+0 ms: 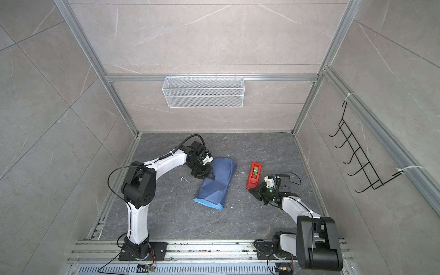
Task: Wrap a gift box in wrapping paper
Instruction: Tear off the tape with the cutter.
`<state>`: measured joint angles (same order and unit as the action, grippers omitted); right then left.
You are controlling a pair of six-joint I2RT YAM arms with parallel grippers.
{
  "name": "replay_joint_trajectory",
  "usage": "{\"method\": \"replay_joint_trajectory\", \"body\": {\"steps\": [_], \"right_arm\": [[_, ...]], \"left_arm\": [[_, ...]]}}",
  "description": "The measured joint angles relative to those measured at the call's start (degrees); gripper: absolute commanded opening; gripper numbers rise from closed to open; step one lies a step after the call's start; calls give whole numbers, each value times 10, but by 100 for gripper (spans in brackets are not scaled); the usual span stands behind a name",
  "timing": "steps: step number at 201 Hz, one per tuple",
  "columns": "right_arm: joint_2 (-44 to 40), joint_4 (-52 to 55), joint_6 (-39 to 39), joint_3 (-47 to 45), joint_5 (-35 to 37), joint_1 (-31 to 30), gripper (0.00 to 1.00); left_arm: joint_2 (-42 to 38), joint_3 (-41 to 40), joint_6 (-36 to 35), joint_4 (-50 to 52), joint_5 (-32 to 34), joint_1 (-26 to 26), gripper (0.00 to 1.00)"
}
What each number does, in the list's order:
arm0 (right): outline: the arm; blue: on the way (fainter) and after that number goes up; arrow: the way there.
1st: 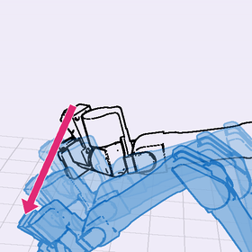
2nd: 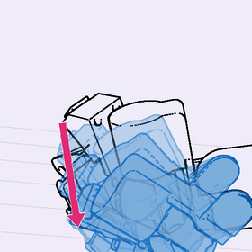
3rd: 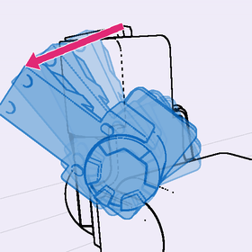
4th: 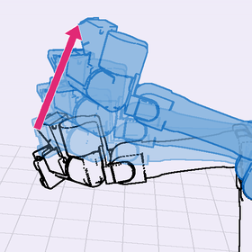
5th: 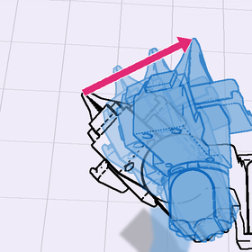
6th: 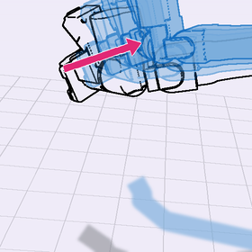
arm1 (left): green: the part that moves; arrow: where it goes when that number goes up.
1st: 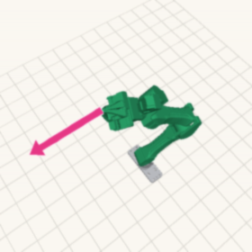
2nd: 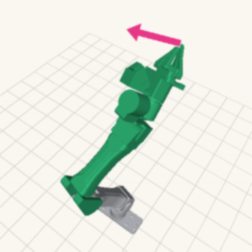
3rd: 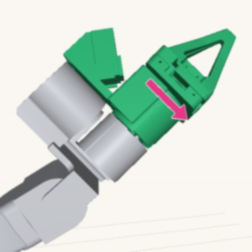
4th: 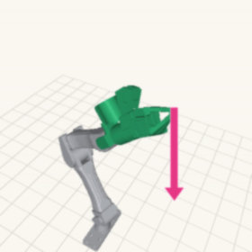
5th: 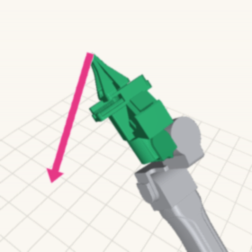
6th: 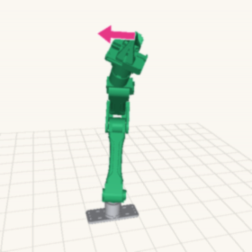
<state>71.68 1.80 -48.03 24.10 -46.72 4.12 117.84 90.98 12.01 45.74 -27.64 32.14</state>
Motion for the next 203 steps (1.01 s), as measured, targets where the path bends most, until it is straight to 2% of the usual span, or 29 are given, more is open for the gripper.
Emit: {"method": "replay_joint_trajectory", "body": {"steps": [83,132,159,203], "right_arm": [[12,-2,5,31,18,-20,0],[112,-30,40,32,41,-19,0],[101,-38,31,28,41,-22,0],[23,0,24,32,39,-38,0]], "left_arm": [[2,2,0,2,-1,0,61],[2,2,0,2,-1,0,61],[2,2,0,2,-1,0,61],[2,2,0,2,-1,0,61]]}}
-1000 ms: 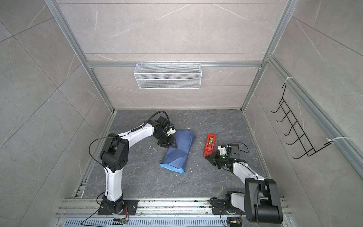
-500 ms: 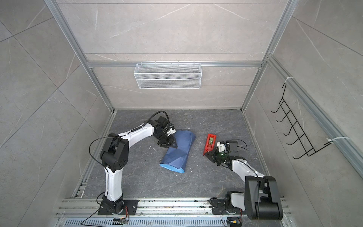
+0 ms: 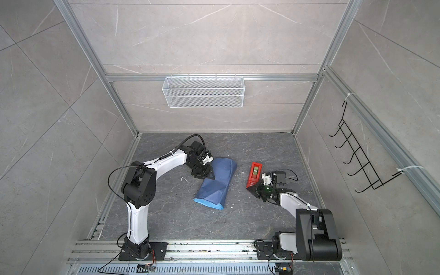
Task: Wrap a gift box in wrapping paper
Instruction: Tear off the tape with the cutter.
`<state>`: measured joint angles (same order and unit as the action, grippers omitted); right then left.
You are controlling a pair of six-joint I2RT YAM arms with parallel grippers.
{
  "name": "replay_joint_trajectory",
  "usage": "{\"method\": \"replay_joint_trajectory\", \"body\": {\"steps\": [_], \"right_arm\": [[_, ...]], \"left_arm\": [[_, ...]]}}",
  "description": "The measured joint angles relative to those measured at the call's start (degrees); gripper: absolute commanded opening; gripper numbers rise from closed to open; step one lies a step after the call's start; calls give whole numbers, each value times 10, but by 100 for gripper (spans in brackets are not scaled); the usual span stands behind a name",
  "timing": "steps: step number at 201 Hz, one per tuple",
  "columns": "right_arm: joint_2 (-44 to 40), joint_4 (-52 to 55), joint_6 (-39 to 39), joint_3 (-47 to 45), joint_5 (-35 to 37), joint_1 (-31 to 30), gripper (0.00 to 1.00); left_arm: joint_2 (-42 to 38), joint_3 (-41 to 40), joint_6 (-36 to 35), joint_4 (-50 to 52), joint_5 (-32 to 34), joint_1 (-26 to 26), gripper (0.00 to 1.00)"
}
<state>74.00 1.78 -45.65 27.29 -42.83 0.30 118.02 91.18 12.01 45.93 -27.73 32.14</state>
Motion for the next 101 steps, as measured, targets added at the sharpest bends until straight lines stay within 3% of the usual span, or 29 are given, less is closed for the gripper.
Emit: {"method": "replay_joint_trajectory", "body": {"steps": [31,64,101], "right_arm": [[13,6,5,16,7,-10,0],[95,10,38,19,47,2,0],[48,48,57,12,54,-14,0]], "left_arm": [[0,0,0,0,0,0,61],[1,0,0,0,0,0,61],[1,2,0,2,0,0,61]]}}
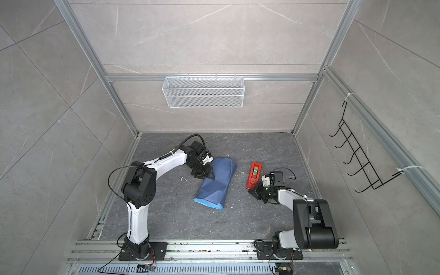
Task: Wrap a gift box in wrapping paper
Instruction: Tear off the tape with the cutter, then wrap the gift box with the wrapping paper.
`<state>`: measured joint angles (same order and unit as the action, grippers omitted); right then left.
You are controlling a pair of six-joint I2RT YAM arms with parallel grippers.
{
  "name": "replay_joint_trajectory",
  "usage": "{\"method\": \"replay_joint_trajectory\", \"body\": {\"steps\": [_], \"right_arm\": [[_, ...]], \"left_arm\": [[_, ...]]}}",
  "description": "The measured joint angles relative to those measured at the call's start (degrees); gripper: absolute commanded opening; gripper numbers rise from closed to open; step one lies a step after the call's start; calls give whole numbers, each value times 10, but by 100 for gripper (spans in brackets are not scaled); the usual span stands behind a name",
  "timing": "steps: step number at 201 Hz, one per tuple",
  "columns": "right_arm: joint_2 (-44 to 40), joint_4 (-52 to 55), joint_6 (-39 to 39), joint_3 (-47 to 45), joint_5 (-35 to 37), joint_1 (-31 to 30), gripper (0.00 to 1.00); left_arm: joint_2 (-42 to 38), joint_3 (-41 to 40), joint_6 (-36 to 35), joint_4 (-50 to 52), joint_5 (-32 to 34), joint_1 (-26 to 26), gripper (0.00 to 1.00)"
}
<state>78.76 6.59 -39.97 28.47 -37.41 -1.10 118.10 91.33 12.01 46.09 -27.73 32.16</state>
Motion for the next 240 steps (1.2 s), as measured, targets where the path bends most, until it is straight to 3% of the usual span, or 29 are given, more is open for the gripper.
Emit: {"method": "replay_joint_trajectory", "body": {"steps": [57,79,111,152,181,240], "right_arm": [[-67,87,23,57,8,-83,0],[-49,96,33,64,38,-73,0],[23,81,37,15,59,-12,0],[-65,127,43,7,42,-38,0],[-85,197,85,97,2,-95,0],[9,279,193,294,-28,-150,0]], "left_arm": [[0,0,0,0,0,0,61],[1,0,0,0,0,0,61],[1,1,0,1,0,1,61],[1,1,0,1,1,1,61],[1,1,0,1,1,1,61],[1,2,0,1,2,1,61]]}}
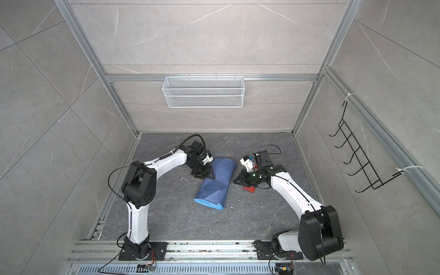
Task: Wrap a gift box in wrapping paper
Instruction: Wrap the gift box with the wrapping paper.
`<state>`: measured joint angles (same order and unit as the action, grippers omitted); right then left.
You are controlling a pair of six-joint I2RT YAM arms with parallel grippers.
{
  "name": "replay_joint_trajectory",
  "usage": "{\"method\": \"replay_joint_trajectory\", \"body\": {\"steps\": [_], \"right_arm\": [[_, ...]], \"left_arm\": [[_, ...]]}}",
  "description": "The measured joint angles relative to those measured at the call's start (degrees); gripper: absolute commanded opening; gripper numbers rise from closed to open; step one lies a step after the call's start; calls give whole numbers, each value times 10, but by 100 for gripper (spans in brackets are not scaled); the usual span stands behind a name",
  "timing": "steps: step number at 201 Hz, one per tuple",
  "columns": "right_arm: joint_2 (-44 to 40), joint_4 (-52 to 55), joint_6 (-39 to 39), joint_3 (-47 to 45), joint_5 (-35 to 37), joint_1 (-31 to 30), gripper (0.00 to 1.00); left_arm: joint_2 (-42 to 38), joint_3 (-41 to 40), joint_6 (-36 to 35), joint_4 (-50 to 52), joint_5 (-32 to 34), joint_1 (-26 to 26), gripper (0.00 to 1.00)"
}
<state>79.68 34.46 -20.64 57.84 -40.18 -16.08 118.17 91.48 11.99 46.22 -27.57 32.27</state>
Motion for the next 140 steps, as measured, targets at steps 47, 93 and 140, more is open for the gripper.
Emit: {"method": "replay_joint_trajectory", "body": {"steps": [47,93,140], "right_arm": [[102,44,86,109,-30,-33,0],[236,150,159,223,-12,-37,0],[288,191,162,231,-11,-37,0]], "left_arm": [[0,0,0,0,0,0,61],[0,1,0,0,0,0,61],[0,1,0,1,1,0,61]]}}
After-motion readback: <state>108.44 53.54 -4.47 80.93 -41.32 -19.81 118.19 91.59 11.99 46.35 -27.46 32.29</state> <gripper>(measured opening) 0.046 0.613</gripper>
